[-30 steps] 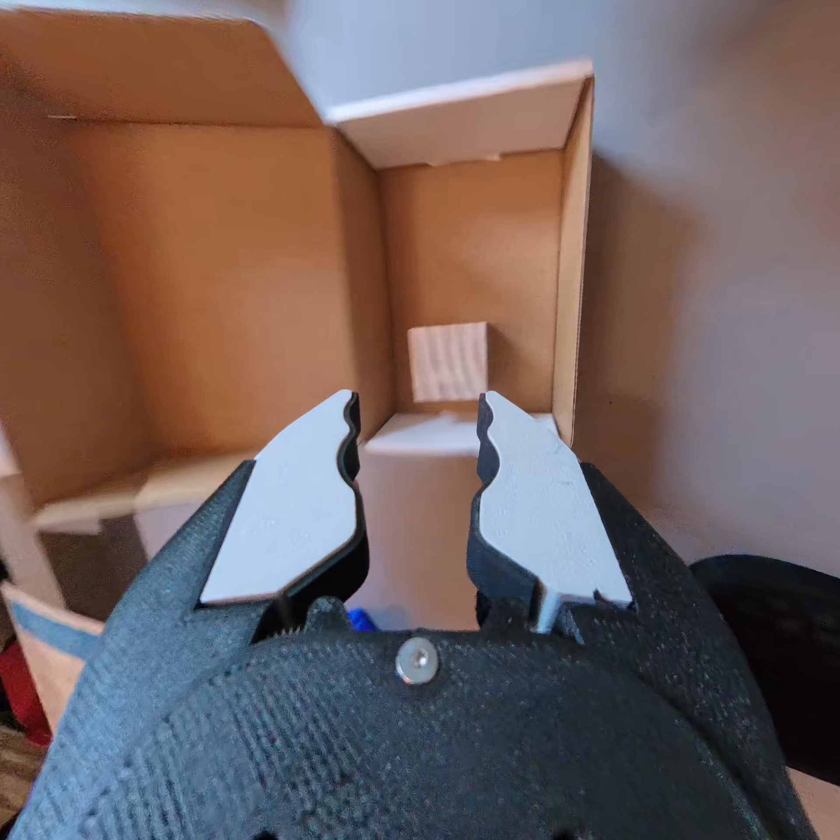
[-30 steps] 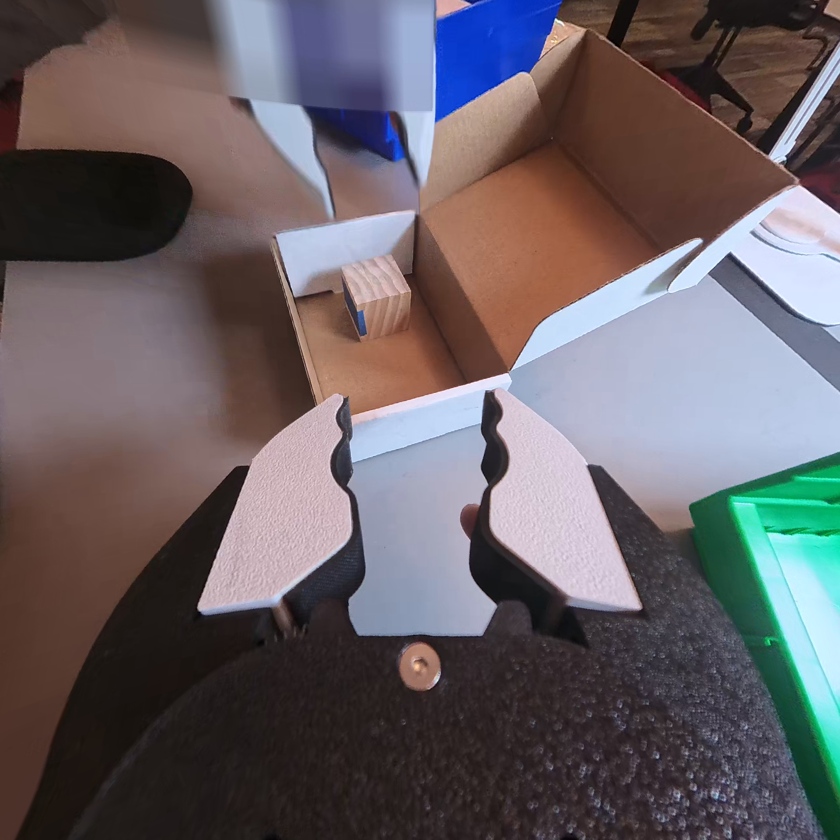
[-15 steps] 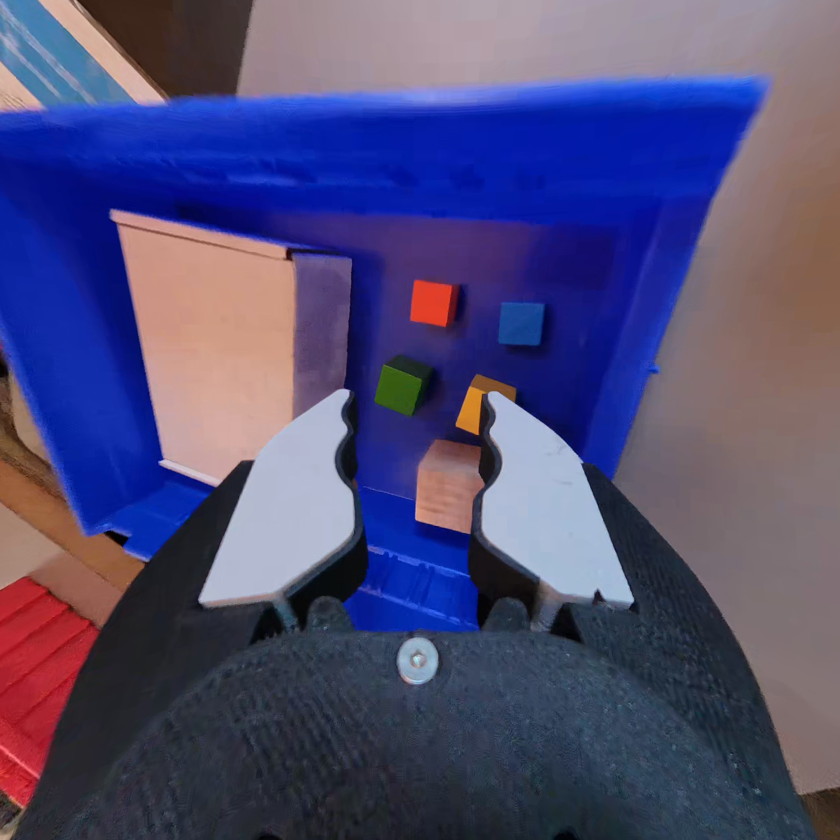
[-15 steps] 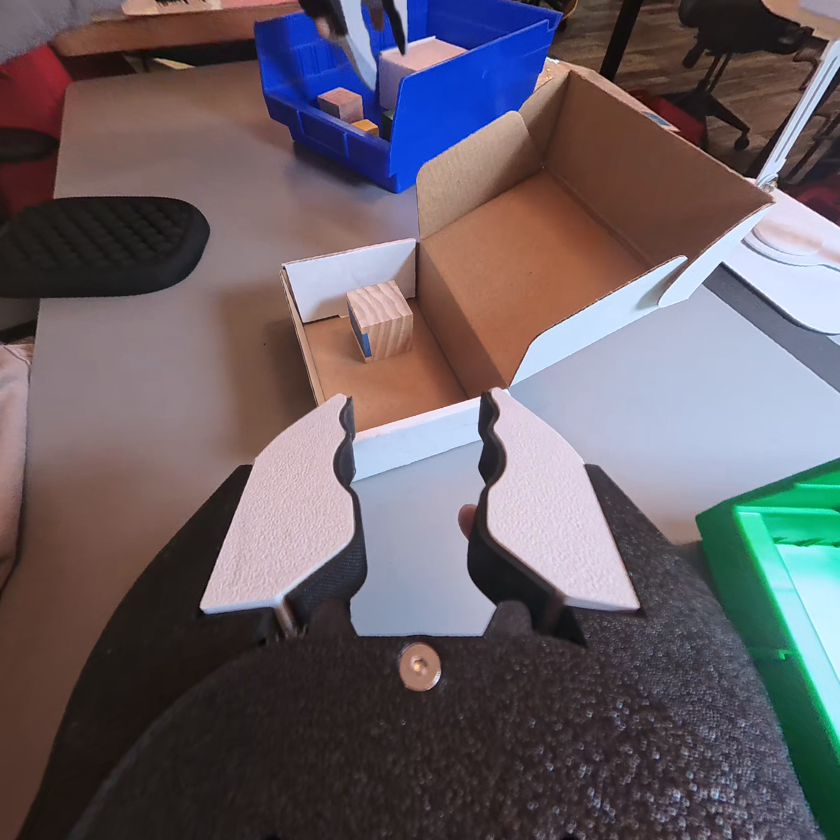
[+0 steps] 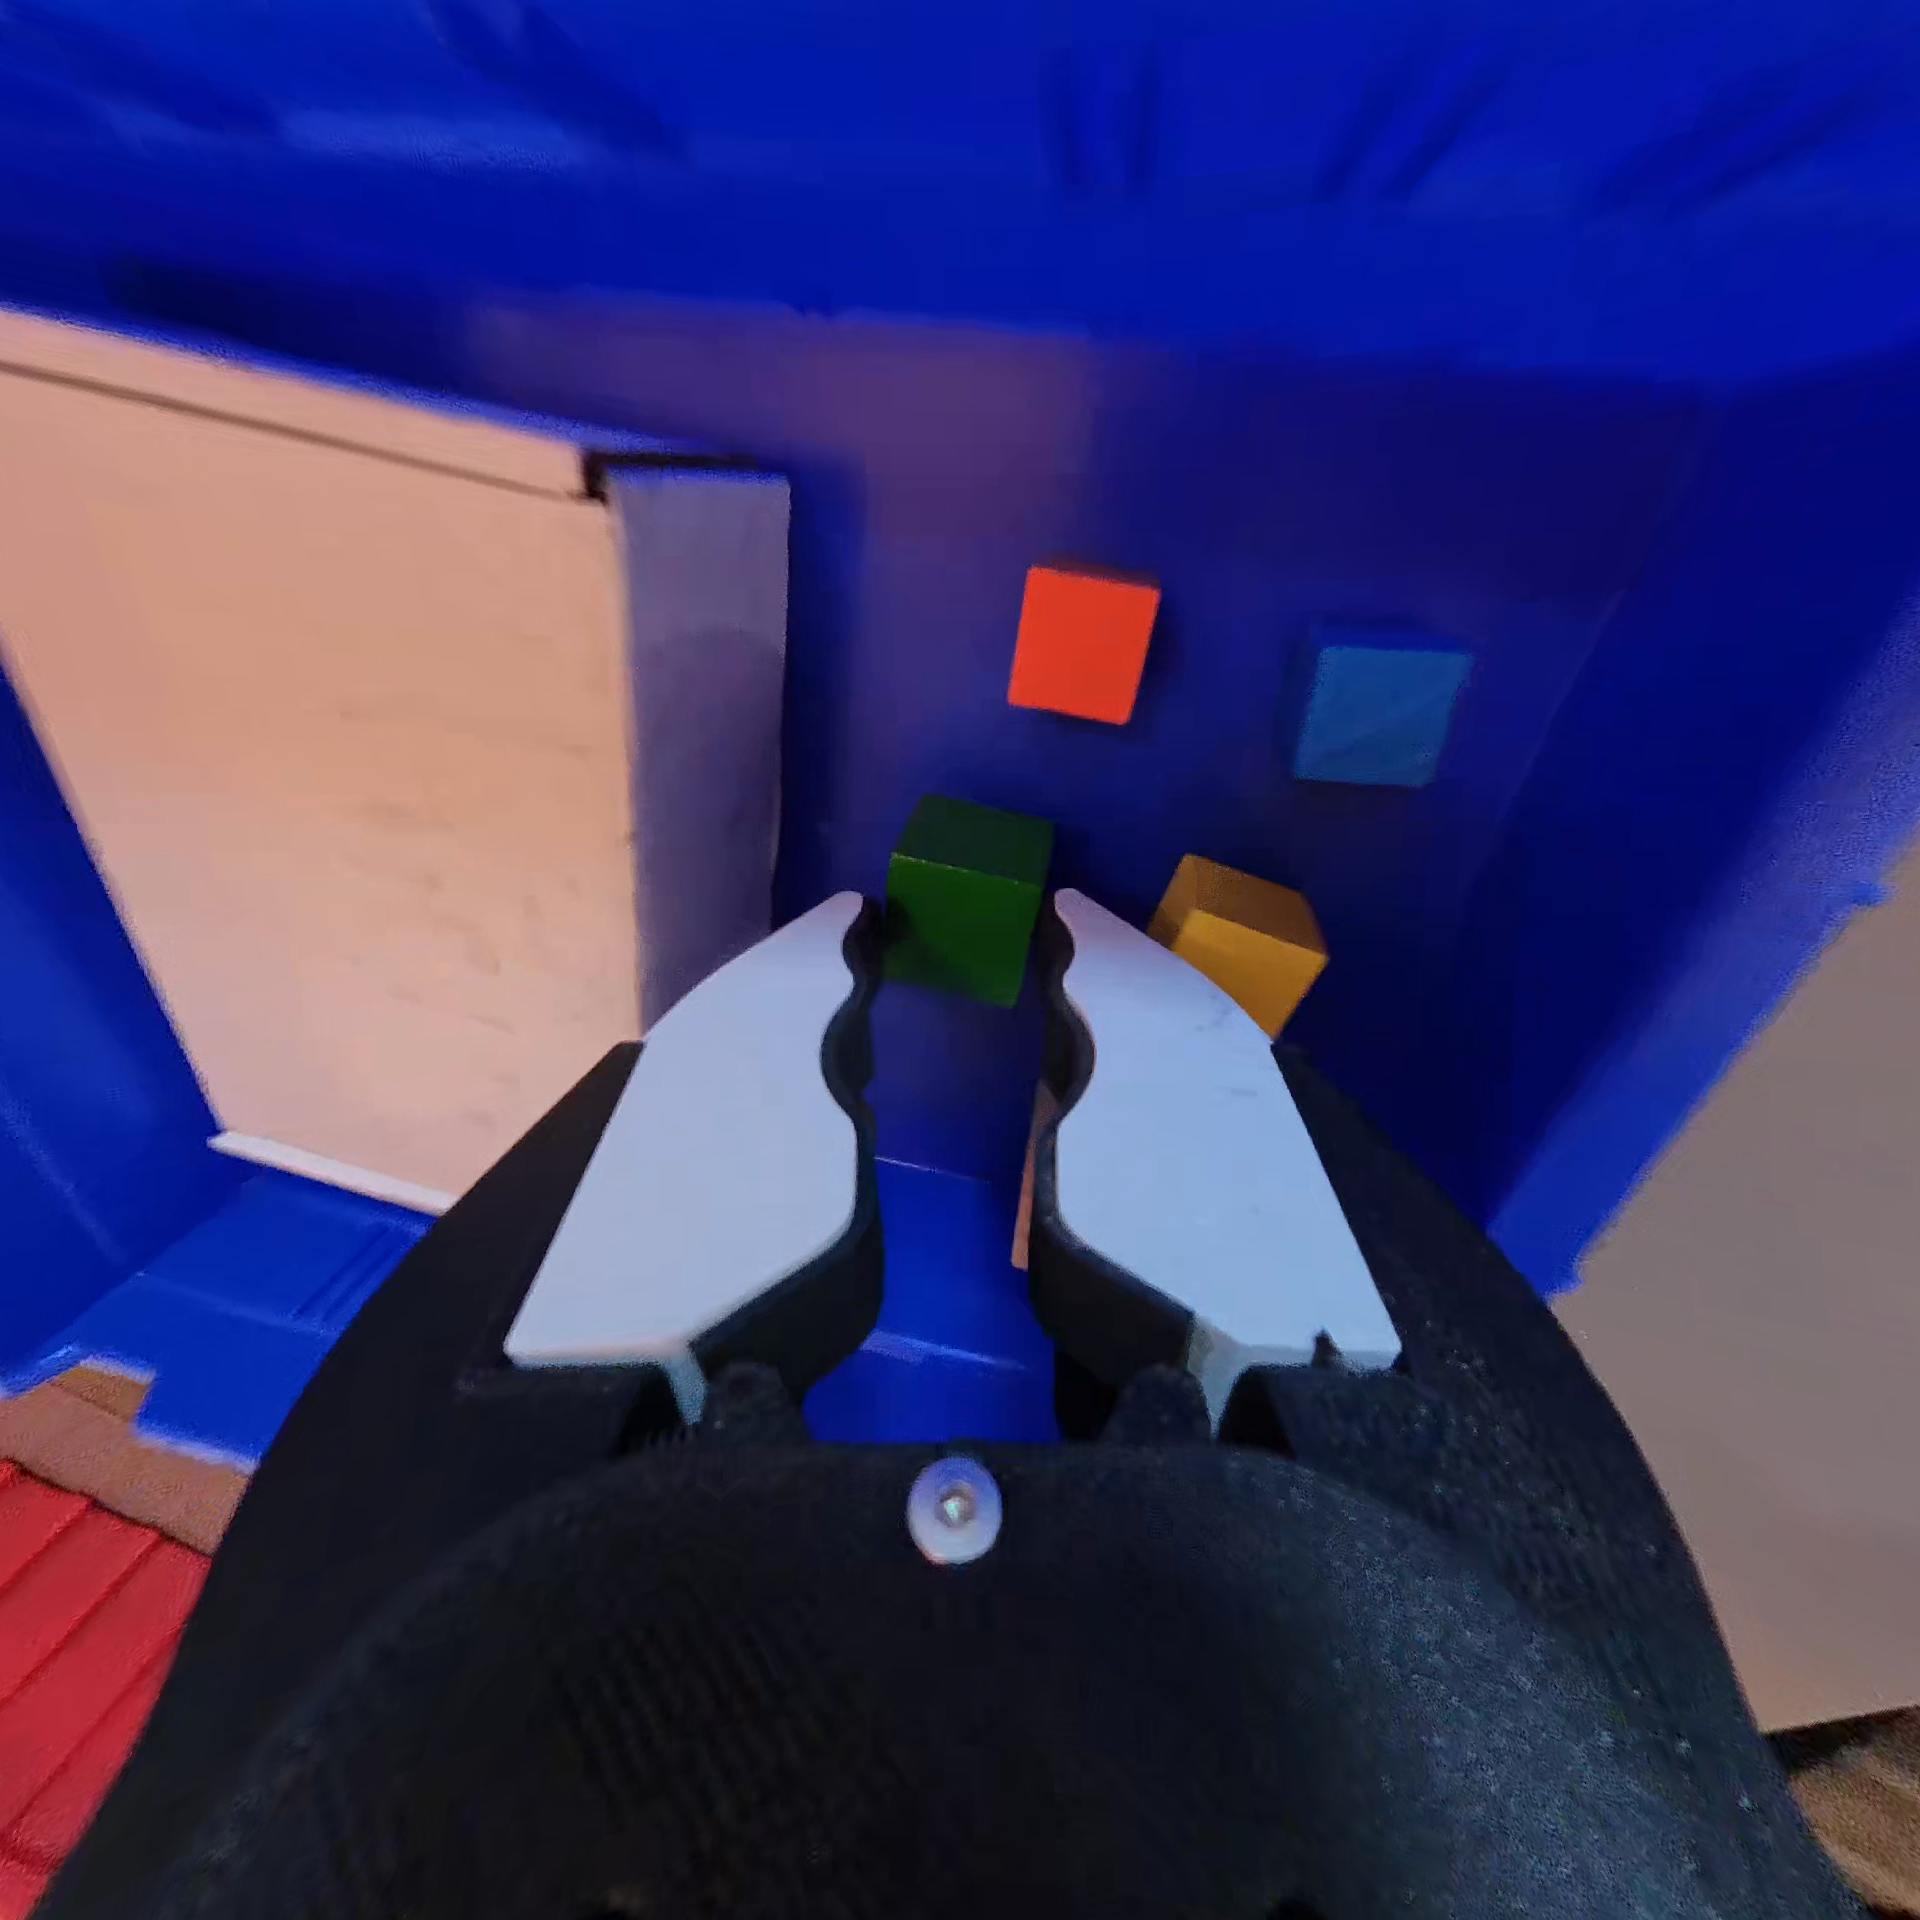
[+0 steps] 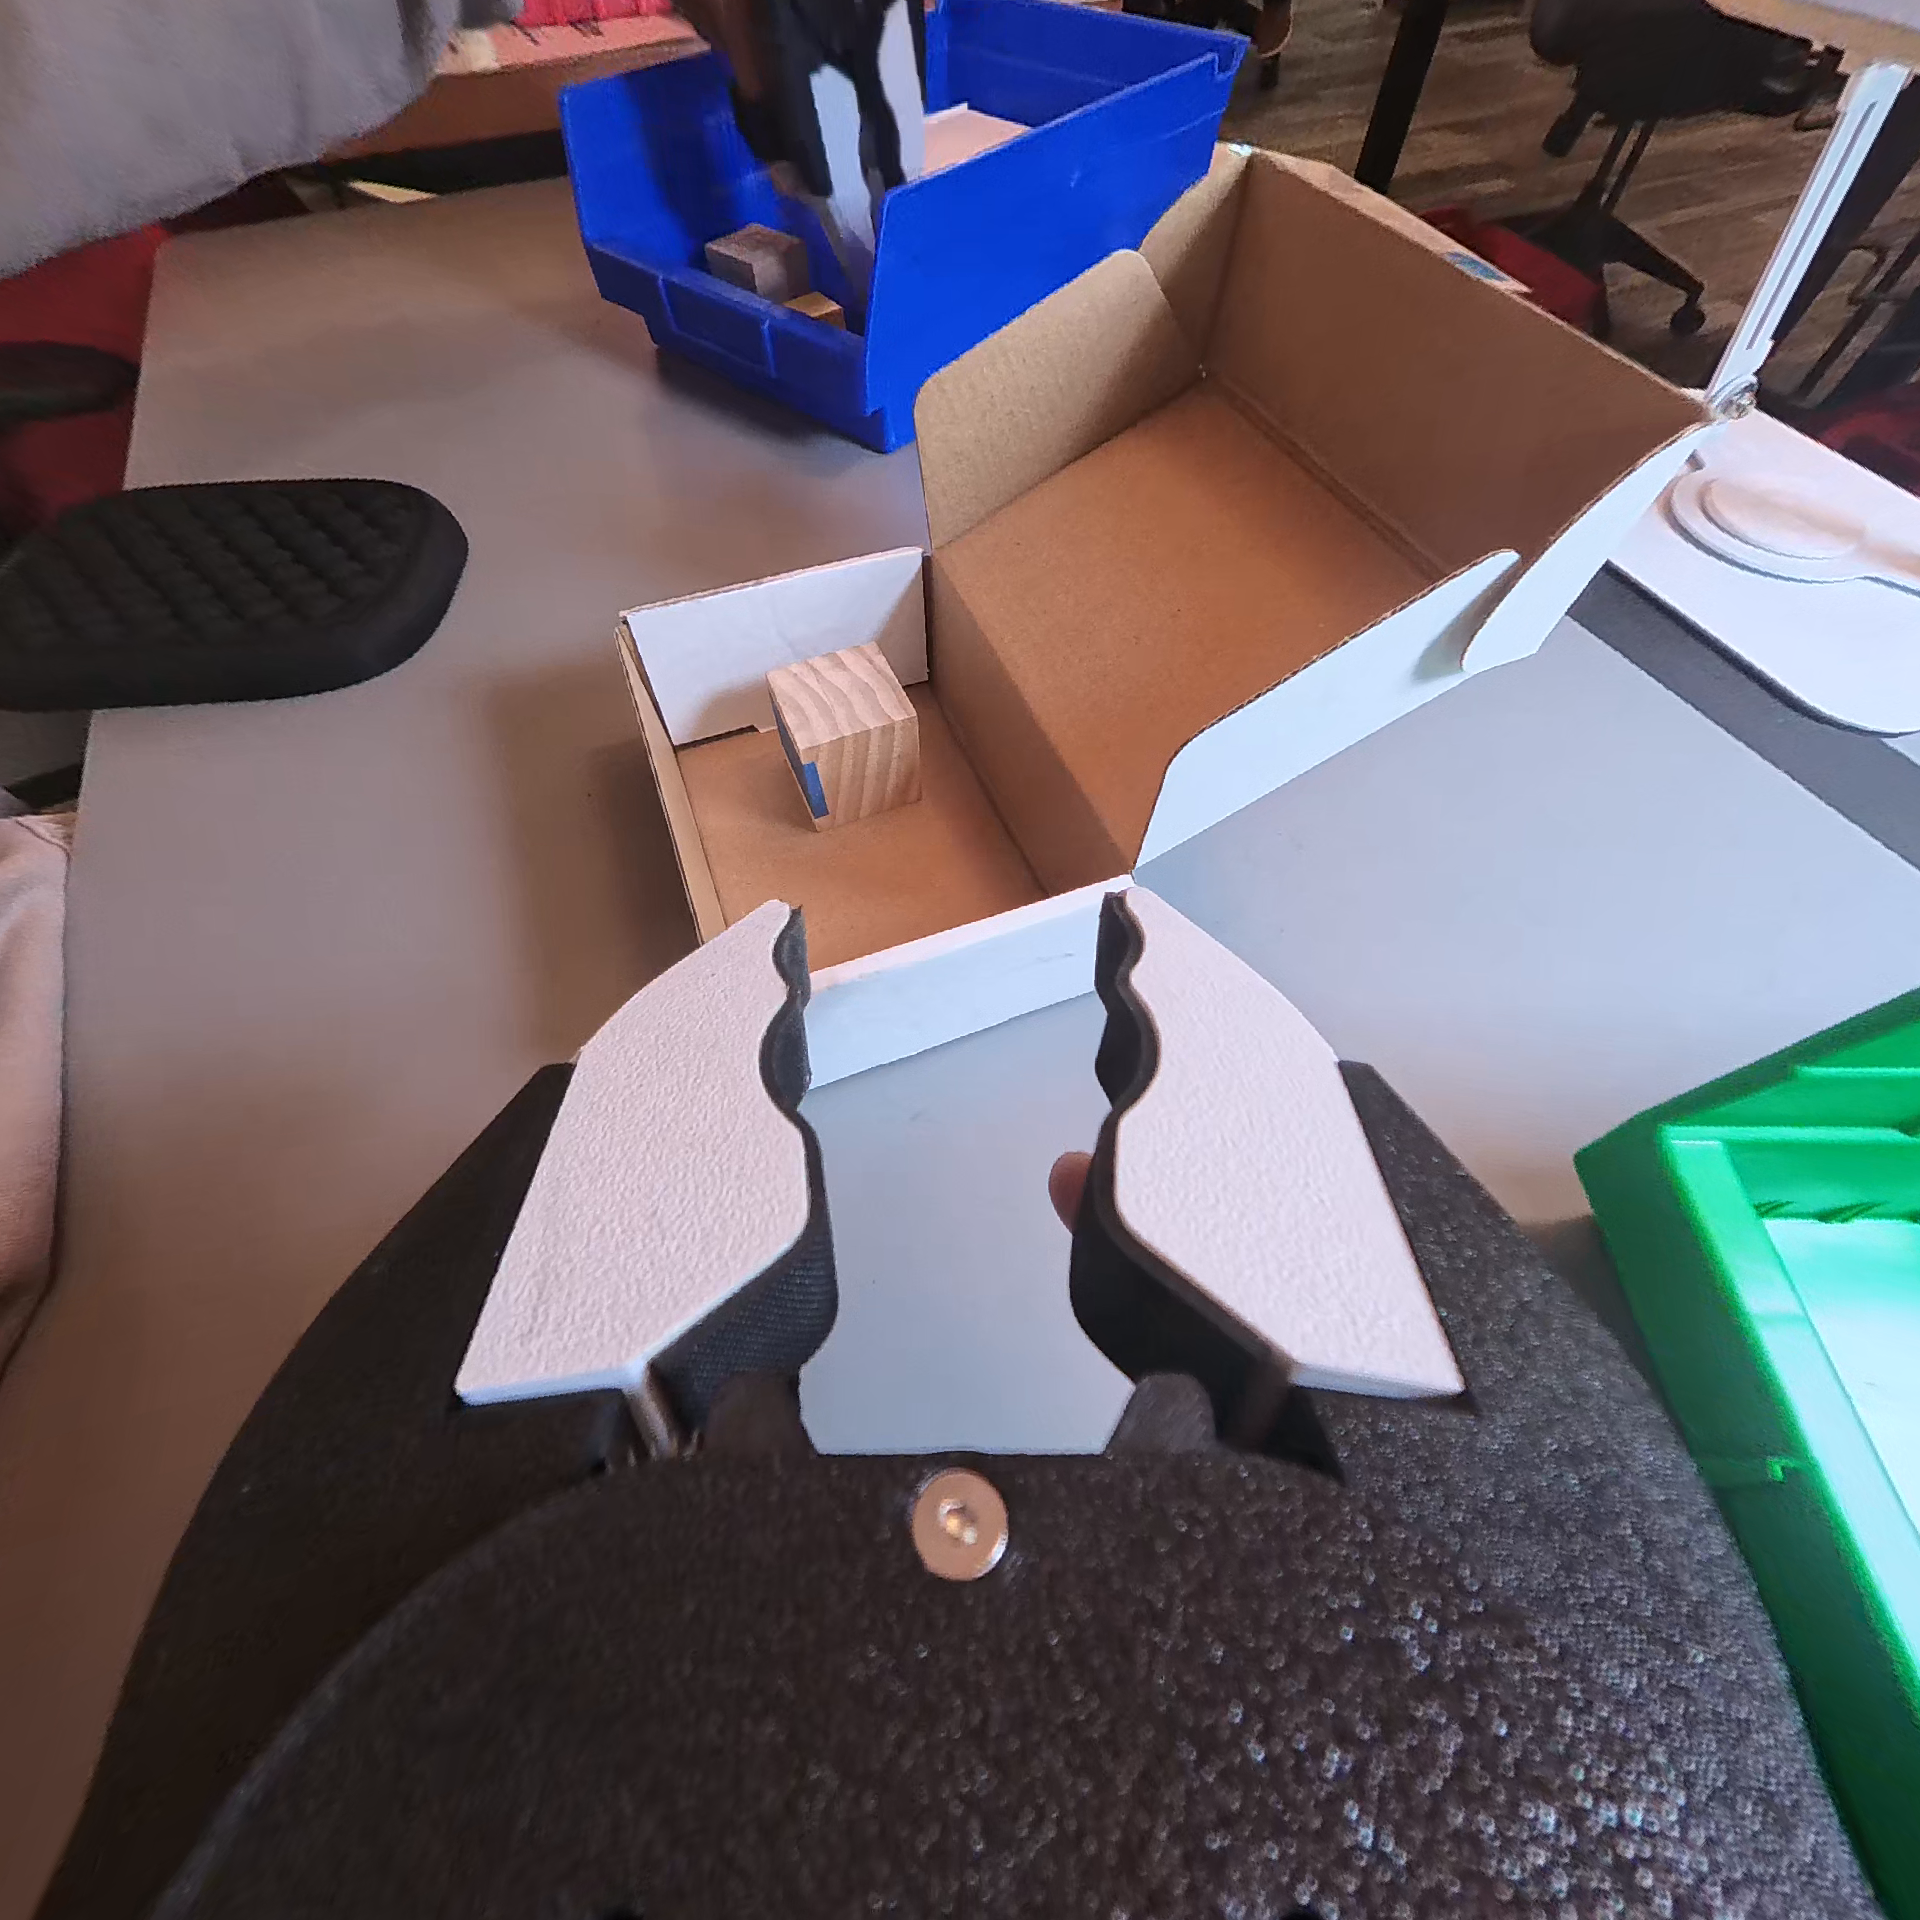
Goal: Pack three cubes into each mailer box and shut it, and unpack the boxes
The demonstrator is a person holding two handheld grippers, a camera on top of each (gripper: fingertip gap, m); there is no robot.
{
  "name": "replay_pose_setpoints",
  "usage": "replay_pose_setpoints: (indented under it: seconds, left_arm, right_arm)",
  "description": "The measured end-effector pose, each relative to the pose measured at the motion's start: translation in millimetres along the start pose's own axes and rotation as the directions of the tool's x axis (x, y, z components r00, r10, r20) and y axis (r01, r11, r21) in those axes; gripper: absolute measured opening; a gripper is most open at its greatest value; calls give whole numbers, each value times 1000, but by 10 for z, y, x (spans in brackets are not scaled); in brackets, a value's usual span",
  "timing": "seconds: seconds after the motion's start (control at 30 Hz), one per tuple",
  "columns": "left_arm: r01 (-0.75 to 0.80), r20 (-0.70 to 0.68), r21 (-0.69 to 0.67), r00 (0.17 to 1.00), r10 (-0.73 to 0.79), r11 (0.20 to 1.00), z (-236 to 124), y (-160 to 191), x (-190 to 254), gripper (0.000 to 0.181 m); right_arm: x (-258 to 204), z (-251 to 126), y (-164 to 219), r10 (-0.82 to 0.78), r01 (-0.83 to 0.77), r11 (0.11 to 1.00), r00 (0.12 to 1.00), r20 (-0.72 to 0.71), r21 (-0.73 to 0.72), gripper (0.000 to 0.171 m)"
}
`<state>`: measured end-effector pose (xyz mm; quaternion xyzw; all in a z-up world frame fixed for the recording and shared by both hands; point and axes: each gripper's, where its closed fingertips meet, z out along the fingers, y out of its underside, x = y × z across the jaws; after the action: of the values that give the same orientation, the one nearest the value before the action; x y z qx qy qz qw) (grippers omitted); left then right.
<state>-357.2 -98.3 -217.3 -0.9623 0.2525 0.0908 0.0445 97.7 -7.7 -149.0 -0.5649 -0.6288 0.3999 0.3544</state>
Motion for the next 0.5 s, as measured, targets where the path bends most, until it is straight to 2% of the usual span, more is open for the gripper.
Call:
replay_pose_setpoints:
  seconds: [0.17,0.3,0.4,0.5]
  left_arm:
    - [-100,62,219,994,88,971,-964,-592,361,29]
    - [-274,65,359,961,269,892,-1573,-1278,1279,29]
    - [-368,35,402,921,388,838,-1613,-1736,2047,29]
    - [-421,1,372,892,453,827,-1339,-2098,2565,29]
  right_arm:
    - [14,-21,-25,-5,5,1000,1000,-4,8,53]
    - [18,-18,-27,-8,8,1000,1000,-13,5,53]
    - [24,-24,-25,-22,22,1000,999,-33,-2,53]
    - [51,-46,-31,-31,31,1000,998,-58,2,52]
